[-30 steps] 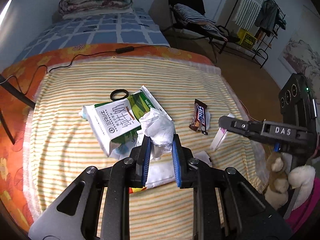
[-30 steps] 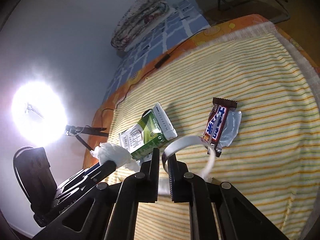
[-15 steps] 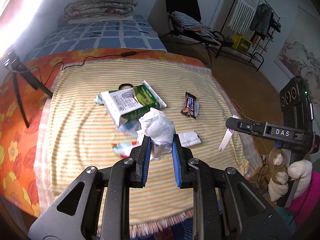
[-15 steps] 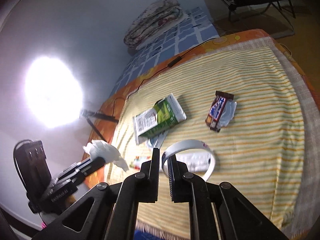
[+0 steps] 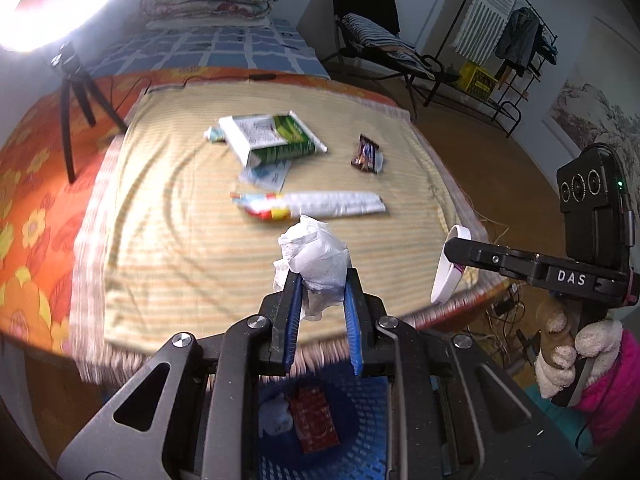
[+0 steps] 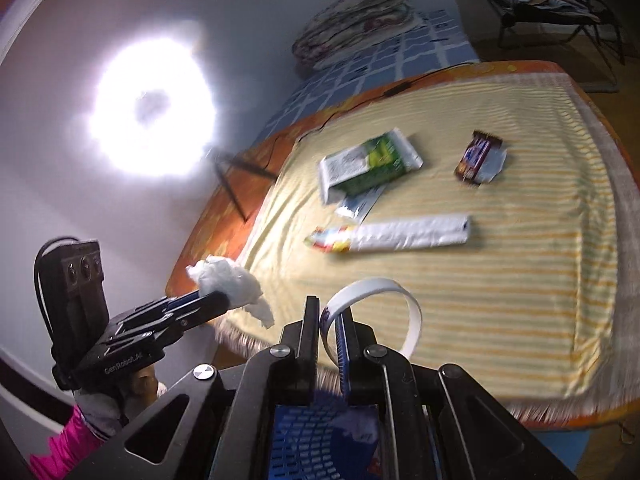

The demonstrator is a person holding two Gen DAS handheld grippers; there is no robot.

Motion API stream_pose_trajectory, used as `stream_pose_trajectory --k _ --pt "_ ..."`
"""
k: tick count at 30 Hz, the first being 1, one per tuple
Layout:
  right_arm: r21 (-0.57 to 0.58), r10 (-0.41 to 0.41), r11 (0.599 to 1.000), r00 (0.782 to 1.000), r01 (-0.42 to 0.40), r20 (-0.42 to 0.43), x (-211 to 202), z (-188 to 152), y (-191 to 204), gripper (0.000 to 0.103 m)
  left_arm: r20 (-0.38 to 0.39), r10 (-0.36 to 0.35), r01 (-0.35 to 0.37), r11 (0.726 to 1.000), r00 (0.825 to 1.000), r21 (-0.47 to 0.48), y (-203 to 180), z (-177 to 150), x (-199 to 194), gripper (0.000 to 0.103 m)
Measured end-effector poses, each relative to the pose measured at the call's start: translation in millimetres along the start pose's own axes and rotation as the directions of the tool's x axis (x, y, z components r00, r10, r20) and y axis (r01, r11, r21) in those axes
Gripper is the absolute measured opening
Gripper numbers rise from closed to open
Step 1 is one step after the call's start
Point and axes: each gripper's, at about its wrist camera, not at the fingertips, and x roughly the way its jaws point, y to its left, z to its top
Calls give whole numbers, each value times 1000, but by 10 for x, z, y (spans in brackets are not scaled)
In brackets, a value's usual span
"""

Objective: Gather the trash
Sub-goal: 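Carry the tissue and white band over the blue basket with both tools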

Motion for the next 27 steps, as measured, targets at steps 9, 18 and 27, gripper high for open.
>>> stream_pose_trajectory --k 9,18,27 --pt "-27 24 999 997 -26 -73 54 -569 187 7 -67 0 -1 1000 998 -16 40 -531 -5 19" --pt "-62 9 998 990 -18 -143 161 -1033 268 7 -127 9 -9 1000 992 -1 24 -978 53 19" --pt "-54 2 998 980 -13 -201 311 -1358 241 7 -197 26 -21 999 980 29 -15 -1358 214 19"
